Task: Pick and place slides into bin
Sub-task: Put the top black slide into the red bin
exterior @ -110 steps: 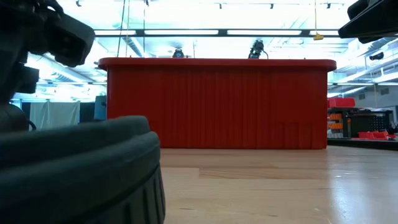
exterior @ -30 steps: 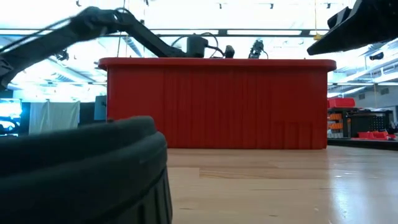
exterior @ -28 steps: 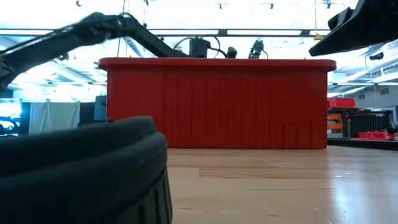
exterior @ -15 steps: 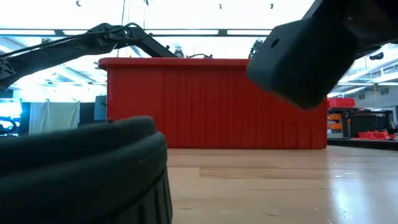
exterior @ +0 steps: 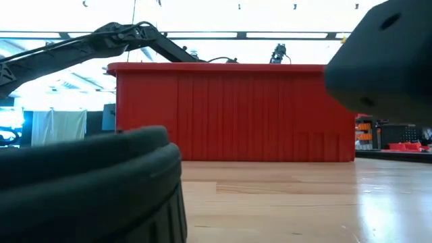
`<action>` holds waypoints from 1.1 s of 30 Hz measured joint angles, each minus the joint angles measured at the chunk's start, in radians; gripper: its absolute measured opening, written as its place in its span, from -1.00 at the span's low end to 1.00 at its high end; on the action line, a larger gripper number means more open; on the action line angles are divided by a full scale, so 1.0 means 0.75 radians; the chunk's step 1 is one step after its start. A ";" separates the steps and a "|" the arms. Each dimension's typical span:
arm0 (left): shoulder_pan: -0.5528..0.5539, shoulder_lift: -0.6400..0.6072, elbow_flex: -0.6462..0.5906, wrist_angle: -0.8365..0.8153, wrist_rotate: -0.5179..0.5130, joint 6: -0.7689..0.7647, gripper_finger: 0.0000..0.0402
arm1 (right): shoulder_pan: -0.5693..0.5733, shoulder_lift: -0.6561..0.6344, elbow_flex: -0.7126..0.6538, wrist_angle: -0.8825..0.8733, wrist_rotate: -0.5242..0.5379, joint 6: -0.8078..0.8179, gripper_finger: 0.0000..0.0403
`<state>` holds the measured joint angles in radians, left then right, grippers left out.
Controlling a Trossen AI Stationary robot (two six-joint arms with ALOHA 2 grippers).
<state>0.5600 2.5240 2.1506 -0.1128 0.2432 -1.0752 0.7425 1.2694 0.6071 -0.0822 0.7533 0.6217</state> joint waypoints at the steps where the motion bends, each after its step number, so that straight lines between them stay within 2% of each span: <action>1: -0.005 0.000 0.000 -0.006 -0.002 -0.017 -0.22 | 0.000 0.000 0.000 0.000 -0.013 0.007 -0.76; 9: -0.028 0.000 -0.001 0.106 0.020 -0.091 0.10 | 0.000 0.000 -0.001 0.000 -0.096 0.008 -0.76; 15: -0.027 -0.003 -0.002 0.376 0.073 -0.264 0.17 | 0.015 0.000 -0.001 0.000 -0.113 0.009 -0.76; 17: -0.017 -0.023 -0.002 0.372 0.092 -0.262 0.16 | 0.035 0.000 -0.001 0.000 -0.113 0.009 -0.76; 28: -0.011 -0.117 -0.001 -0.255 0.130 -0.004 -0.07 | 0.133 0.000 -0.001 0.001 -0.059 0.079 -0.76; 33: -0.012 -0.112 0.004 -0.448 0.019 -0.057 -0.12 | 0.130 0.000 -0.001 0.001 -0.048 0.077 -0.76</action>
<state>0.5508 2.4397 2.1535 -0.4488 0.2575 -1.1180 0.8398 1.2694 0.6067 -0.0814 0.7174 0.6798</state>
